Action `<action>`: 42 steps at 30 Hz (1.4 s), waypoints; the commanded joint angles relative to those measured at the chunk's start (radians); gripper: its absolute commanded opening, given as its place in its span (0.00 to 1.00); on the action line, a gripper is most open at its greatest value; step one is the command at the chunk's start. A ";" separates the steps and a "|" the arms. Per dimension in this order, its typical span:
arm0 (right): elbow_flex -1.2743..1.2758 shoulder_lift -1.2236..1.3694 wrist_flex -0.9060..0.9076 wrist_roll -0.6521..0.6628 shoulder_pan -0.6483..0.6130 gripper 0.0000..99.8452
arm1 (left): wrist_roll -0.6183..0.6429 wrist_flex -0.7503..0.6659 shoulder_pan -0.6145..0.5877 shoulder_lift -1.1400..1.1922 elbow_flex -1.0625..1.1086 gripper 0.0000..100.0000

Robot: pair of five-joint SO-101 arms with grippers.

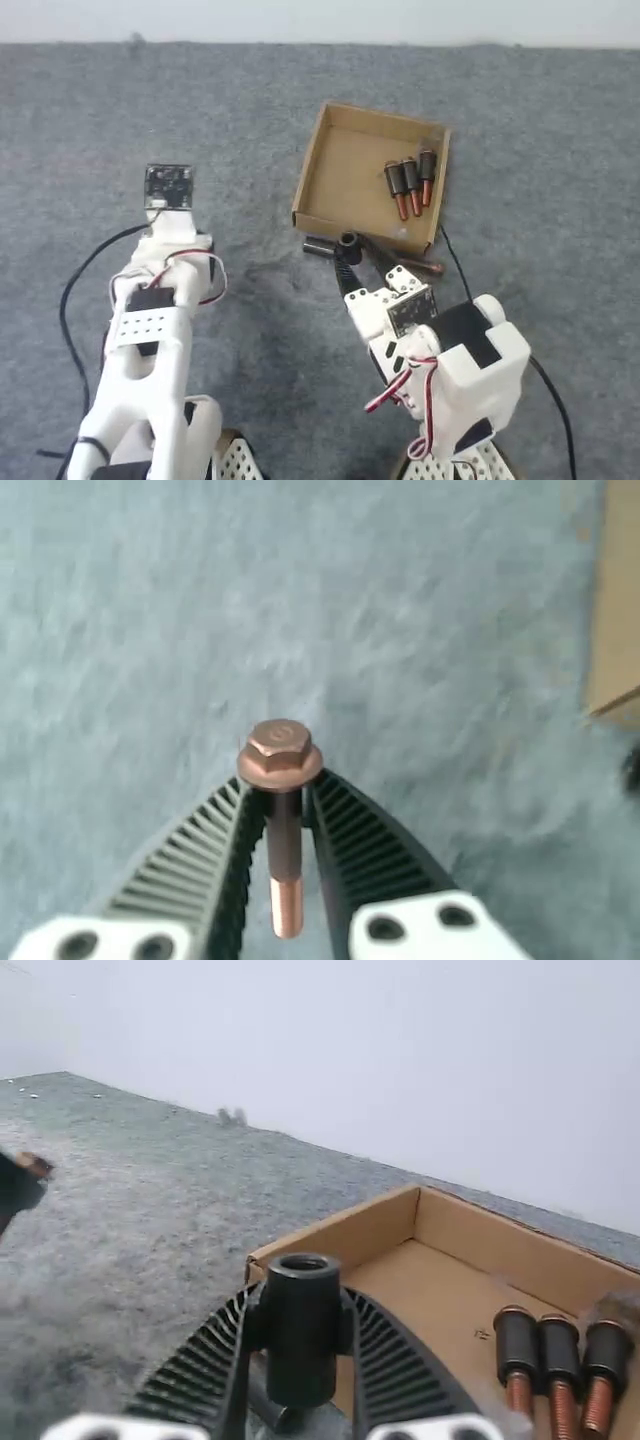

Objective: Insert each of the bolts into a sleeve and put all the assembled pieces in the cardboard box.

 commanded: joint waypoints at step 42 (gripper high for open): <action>-0.015 -0.005 -0.030 0.012 -0.047 0.01 | 0.384 -0.420 0.514 -0.298 -0.013 0.01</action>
